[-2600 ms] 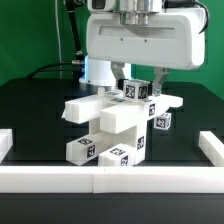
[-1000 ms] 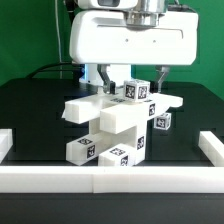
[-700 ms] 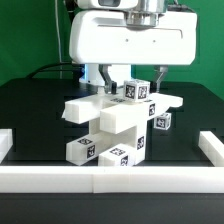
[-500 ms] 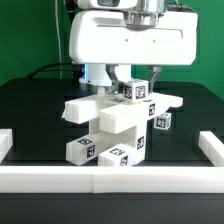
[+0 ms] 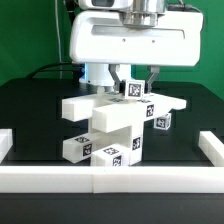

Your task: Assemble chair

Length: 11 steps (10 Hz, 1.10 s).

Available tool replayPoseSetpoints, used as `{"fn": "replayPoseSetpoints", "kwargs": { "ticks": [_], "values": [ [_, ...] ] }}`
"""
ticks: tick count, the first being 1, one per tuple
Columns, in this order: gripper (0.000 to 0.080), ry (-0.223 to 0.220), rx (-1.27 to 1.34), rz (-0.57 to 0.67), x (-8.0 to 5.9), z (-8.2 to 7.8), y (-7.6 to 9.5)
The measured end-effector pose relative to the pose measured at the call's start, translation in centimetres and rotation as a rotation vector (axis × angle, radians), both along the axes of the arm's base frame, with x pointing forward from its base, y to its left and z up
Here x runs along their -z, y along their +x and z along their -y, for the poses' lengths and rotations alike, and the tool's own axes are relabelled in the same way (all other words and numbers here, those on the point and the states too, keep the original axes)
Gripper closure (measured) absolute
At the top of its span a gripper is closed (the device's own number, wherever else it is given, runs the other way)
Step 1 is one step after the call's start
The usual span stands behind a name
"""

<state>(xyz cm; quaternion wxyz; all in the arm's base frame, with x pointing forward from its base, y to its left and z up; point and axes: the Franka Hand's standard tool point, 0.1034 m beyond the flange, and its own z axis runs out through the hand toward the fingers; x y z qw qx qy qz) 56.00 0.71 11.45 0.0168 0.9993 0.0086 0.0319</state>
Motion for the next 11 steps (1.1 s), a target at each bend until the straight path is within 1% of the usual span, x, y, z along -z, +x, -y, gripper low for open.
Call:
{"fn": "replayPoseSetpoints", "kwargs": {
  "ticks": [5, 7, 8, 9, 10, 11],
  "values": [
    [0.0521, 0.022, 0.318, 0.010, 0.05, -0.17, -0.02],
    [0.0521, 0.026, 0.389, 0.012, 0.06, -0.19, -0.02],
    [0.0413, 0.026, 0.391, 0.012, 0.06, -0.19, -0.03],
    [0.0262, 0.026, 0.388, 0.012, 0.07, -0.18, -0.03],
    [0.0262, 0.024, 0.368, 0.011, 0.08, -0.16, -0.03],
    [0.0185, 0.020, 0.334, 0.010, 0.09, -0.14, -0.04]
  ]
}}
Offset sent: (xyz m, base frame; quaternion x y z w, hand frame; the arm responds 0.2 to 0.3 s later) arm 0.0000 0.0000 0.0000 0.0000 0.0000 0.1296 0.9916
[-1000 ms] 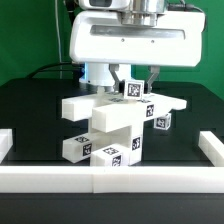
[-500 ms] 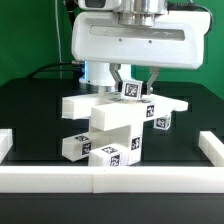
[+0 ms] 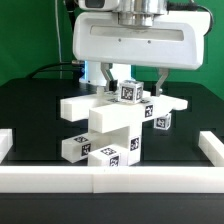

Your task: Assemble chair

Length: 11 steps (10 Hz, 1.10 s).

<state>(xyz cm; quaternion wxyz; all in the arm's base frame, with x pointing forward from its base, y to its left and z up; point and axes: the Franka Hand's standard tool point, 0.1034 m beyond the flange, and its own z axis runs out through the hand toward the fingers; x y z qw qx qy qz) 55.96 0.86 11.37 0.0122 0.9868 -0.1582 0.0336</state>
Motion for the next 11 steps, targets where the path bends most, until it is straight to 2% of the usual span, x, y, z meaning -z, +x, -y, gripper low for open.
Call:
{"fn": "replayPoseSetpoints", "kwargs": {
  "ticks": [2, 8, 11],
  "values": [
    [0.0151, -0.011, -0.154, -0.005, -0.01, -0.01, 0.00],
    [0.0151, -0.046, -0.677, -0.022, -0.16, 0.07, 0.17],
    [0.0151, -0.065, -0.839, -0.033, -0.16, 0.39, 0.17]
  ]
}}
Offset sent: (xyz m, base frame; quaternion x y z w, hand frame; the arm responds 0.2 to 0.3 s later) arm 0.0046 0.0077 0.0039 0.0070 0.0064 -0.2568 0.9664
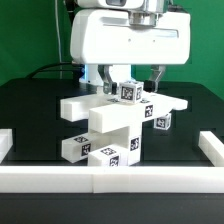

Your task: Assemble chair

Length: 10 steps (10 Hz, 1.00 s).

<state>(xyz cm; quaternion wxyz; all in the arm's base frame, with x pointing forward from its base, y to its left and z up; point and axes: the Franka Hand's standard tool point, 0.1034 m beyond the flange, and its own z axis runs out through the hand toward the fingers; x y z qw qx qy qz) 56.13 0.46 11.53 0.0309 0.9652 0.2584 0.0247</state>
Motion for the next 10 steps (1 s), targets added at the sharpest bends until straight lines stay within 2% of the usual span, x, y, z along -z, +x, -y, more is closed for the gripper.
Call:
{"fn": "replayPoseSetpoints", "kwargs": {
  "ticks": [3, 6, 8, 10],
  "values": [
    [0.0151, -0.023, -0.179, -0.011, -0.01, 0.39, 0.00],
    [0.0173, -0.030, -0.212, -0.014, 0.01, 0.59, -0.01],
    [0.0516, -0.030, -0.211, -0.014, 0.01, 0.66, -0.01],
    [0.0515, -0.029, -0.190, -0.013, 0.03, 0.69, -0.02]
  ]
}}
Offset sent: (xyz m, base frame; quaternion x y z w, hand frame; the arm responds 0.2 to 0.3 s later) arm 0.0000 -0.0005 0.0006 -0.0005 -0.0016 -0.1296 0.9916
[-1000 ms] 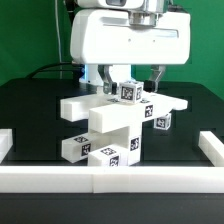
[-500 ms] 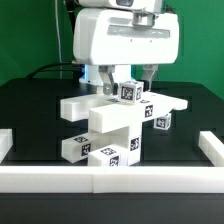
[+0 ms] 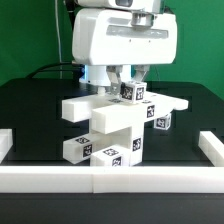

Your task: Assemble chair

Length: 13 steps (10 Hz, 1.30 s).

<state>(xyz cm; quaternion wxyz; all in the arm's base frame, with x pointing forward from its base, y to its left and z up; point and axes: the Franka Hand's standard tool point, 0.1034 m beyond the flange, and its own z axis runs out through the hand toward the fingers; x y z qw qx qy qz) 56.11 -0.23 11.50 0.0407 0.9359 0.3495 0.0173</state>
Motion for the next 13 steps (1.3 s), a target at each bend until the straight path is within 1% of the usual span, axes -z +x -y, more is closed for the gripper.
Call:
{"fn": "replayPoseSetpoints", "kwargs": {
  "ticks": [3, 7, 11, 12, 13],
  "values": [
    [0.0515, 0.004, 0.052, 0.003, 0.01, 0.02, 0.00],
    [0.0515, 0.019, 0.300, 0.019, 0.02, 0.02, -0.01],
    [0.0514, 0.042, 0.662, 0.041, 0.06, -0.07, -0.02],
    [0.0514, 0.043, 0.688, 0.043, 0.06, -0.07, -0.02],
    [0.0514, 0.049, 0.775, 0.048, 0.07, -0.13, -0.02]
  ]
}}
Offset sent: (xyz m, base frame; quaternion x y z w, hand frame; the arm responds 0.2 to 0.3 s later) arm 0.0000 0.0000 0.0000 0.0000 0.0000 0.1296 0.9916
